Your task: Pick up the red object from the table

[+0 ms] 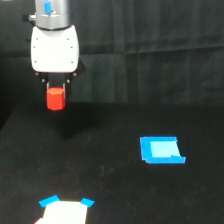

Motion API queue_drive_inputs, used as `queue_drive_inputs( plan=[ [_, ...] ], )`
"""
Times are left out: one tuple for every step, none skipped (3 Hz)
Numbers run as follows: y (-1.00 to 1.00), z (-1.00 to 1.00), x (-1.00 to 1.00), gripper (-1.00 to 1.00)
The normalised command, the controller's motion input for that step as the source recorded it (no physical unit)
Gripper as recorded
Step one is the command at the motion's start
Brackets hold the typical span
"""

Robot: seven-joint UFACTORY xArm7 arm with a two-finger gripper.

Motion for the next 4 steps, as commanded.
queue_drive_inputs(
  plan=[
    [0.03, 0.03, 0.14, -0.95],
    [-0.12, 0.00, 0.15, -1.00],
    [-0.32, 0.76, 0.50, -1.00],
    [-0.23, 0.37, 0.37, -1.00]
  ],
)
